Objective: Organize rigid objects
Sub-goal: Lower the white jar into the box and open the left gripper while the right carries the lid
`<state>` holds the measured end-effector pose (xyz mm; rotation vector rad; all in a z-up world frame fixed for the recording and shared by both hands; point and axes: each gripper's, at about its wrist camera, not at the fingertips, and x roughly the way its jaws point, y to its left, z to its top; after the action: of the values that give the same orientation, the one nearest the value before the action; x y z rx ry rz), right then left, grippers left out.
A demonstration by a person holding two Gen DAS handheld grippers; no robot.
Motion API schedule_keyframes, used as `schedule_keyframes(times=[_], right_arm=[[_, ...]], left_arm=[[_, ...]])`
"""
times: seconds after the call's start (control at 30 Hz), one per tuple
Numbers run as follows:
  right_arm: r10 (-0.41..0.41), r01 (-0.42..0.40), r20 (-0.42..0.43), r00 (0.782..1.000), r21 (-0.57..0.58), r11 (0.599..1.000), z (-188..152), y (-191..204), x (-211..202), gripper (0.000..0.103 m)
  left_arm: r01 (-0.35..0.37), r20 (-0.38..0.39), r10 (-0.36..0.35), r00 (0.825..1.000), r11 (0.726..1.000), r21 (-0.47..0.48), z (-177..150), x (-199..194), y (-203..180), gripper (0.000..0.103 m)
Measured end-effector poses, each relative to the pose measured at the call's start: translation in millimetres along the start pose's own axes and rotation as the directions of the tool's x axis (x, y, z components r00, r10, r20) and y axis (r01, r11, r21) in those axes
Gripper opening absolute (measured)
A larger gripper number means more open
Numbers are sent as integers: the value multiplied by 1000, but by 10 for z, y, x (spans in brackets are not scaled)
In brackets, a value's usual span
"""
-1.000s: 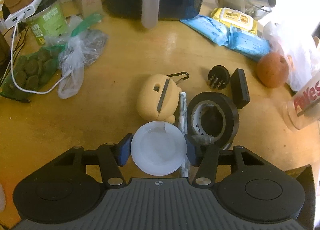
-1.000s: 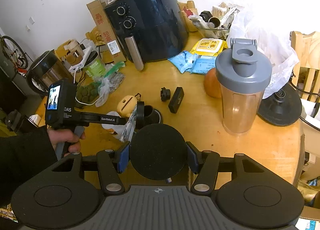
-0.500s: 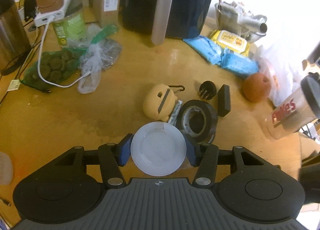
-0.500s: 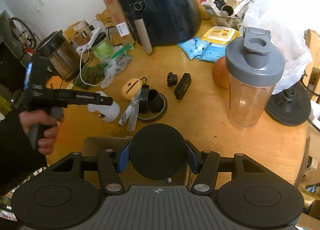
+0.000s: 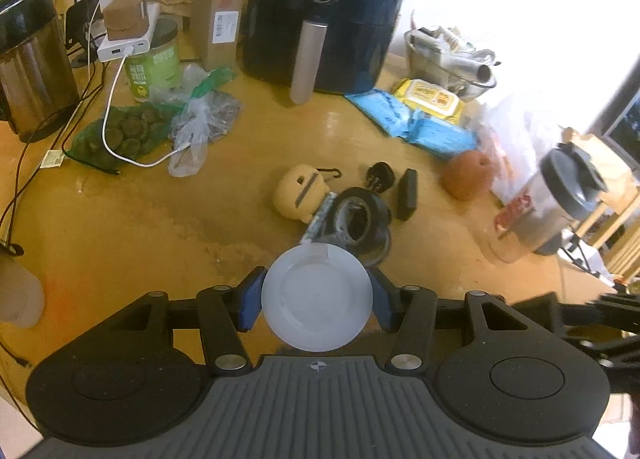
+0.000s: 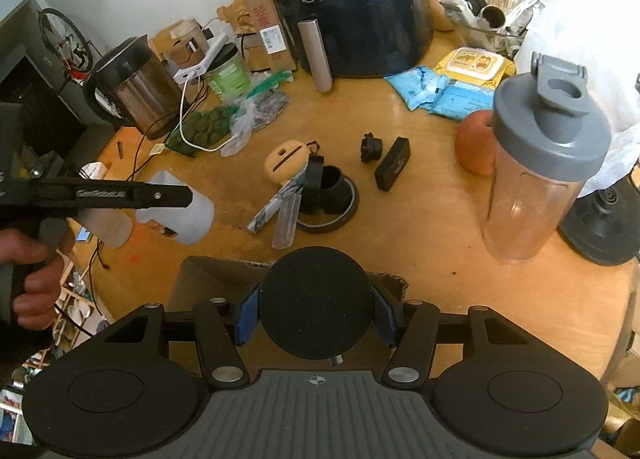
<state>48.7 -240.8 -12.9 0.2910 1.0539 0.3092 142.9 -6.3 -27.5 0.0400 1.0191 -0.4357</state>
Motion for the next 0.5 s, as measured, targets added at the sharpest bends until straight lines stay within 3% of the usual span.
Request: schedule_keyframes(times=[0.27,0.5], right_arm=[[10,-11,-30,1000,-8,1000,-72,74,105,60],[16,-16,-49,999,-3,1000,-118,114,157,60]], left_arm=[[52,-10,-52,999,999,-2,-231,-134,-121,53],[69,-63,-69,996,998,4,-430,-3,-166,53]])
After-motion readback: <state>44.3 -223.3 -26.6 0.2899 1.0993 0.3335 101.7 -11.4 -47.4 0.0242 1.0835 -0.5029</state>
